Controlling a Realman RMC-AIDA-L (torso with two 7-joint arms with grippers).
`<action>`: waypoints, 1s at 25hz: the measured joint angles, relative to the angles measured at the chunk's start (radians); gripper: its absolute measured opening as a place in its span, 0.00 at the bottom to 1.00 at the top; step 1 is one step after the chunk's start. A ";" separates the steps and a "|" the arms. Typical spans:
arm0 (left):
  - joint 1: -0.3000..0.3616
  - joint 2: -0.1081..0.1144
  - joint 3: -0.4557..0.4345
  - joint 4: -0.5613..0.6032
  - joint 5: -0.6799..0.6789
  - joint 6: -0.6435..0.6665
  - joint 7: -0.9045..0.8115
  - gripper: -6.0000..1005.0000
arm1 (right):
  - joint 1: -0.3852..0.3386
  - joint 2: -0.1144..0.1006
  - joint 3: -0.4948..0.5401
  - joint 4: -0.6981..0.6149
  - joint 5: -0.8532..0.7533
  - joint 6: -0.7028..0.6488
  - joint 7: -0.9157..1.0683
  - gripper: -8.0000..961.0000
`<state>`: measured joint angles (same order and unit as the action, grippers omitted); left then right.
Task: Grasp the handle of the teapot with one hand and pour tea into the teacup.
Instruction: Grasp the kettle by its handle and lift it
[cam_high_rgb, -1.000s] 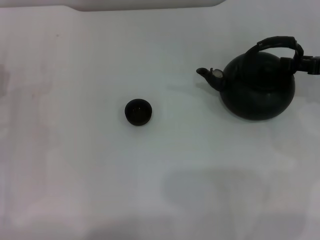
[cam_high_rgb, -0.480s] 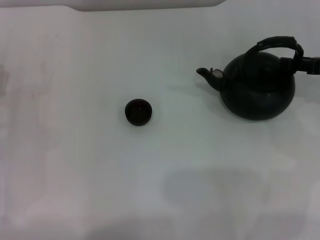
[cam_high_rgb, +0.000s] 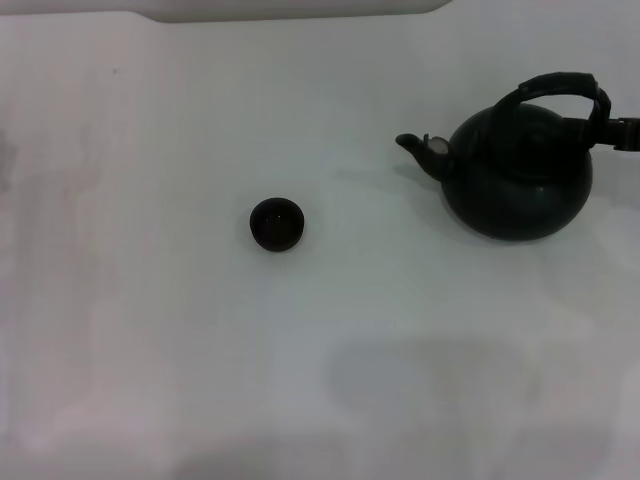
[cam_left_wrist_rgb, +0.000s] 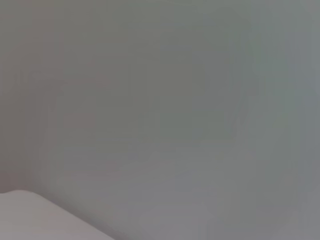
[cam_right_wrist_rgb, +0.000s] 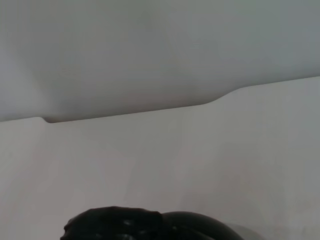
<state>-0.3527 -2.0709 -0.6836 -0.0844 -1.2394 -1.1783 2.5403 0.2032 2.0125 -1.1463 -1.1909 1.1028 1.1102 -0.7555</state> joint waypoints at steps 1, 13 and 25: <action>0.000 0.000 -0.003 0.000 0.000 0.000 0.000 0.88 | 0.000 0.000 0.001 0.000 0.000 0.000 0.001 0.63; -0.002 0.002 -0.010 0.007 0.000 0.006 0.000 0.88 | 0.015 -0.002 0.001 -0.002 -0.007 0.004 0.026 0.54; -0.008 0.002 -0.010 0.015 0.000 0.004 0.000 0.88 | 0.016 0.001 0.000 -0.005 0.001 0.008 0.015 0.31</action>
<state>-0.3612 -2.0693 -0.6933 -0.0699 -1.2394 -1.1740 2.5403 0.2189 2.0130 -1.1465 -1.1958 1.1034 1.1184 -0.7405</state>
